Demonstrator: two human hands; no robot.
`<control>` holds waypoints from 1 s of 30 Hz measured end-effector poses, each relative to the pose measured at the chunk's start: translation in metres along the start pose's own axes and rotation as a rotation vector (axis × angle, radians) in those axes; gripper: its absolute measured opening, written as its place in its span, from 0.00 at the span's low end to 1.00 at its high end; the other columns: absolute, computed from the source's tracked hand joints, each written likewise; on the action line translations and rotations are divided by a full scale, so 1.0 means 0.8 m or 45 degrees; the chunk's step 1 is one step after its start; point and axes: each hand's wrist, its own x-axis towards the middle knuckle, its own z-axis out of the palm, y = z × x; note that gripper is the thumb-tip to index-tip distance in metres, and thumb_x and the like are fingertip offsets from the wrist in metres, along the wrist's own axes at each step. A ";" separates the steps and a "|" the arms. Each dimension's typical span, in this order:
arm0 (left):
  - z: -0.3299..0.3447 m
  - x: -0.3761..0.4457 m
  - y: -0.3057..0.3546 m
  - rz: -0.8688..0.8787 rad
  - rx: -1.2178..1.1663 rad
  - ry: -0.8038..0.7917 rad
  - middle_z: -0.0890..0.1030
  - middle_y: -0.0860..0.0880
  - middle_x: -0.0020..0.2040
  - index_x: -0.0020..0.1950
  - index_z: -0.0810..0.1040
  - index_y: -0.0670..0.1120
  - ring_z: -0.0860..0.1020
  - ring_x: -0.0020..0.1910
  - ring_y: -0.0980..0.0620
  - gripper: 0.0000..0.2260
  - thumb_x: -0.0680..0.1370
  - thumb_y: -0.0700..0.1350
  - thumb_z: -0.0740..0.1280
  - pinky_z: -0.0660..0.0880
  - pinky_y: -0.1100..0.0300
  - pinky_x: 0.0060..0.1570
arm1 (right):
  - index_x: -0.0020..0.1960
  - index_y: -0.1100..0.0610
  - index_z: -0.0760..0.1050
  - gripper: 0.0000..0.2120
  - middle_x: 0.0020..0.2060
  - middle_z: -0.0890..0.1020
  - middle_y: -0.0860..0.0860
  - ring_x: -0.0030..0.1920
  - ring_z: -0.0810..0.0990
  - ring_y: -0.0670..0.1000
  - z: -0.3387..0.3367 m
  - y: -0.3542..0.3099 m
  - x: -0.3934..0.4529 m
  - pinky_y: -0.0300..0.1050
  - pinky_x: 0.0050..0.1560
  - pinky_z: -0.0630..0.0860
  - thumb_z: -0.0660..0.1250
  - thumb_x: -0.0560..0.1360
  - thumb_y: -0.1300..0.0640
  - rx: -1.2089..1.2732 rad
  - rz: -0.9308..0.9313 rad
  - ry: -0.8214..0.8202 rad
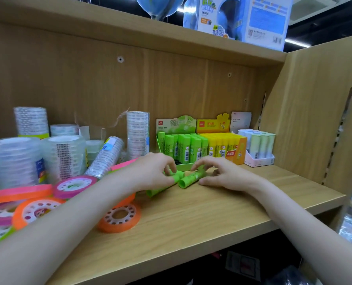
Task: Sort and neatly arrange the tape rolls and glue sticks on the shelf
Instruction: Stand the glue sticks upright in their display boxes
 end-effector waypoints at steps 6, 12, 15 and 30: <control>0.011 -0.002 -0.004 0.071 0.002 0.080 0.80 0.54 0.53 0.63 0.72 0.52 0.74 0.50 0.57 0.18 0.74 0.46 0.68 0.72 0.63 0.53 | 0.50 0.48 0.78 0.09 0.54 0.79 0.50 0.52 0.79 0.51 -0.007 -0.007 0.000 0.47 0.56 0.75 0.69 0.73 0.59 0.403 0.055 0.238; 0.023 0.001 0.001 0.092 -0.005 0.112 0.79 0.52 0.50 0.61 0.72 0.51 0.76 0.50 0.53 0.16 0.74 0.49 0.67 0.74 0.58 0.51 | 0.55 0.53 0.68 0.15 0.52 0.78 0.53 0.42 0.80 0.50 -0.028 -0.016 0.036 0.42 0.44 0.77 0.71 0.72 0.58 0.475 0.163 0.742; 0.025 0.002 -0.002 0.120 0.015 0.126 0.78 0.51 0.50 0.61 0.73 0.51 0.75 0.49 0.53 0.15 0.75 0.50 0.66 0.73 0.58 0.50 | 0.54 0.57 0.67 0.15 0.44 0.77 0.52 0.43 0.76 0.51 -0.033 -0.022 0.057 0.42 0.42 0.70 0.71 0.72 0.56 -0.160 0.030 0.769; 0.019 0.005 -0.002 0.072 -0.426 0.686 0.76 0.52 0.45 0.65 0.67 0.48 0.75 0.46 0.53 0.17 0.77 0.42 0.64 0.69 0.62 0.48 | 0.61 0.55 0.76 0.15 0.56 0.74 0.54 0.57 0.70 0.54 -0.001 -0.012 0.045 0.49 0.55 0.66 0.67 0.75 0.54 -0.634 -0.170 0.789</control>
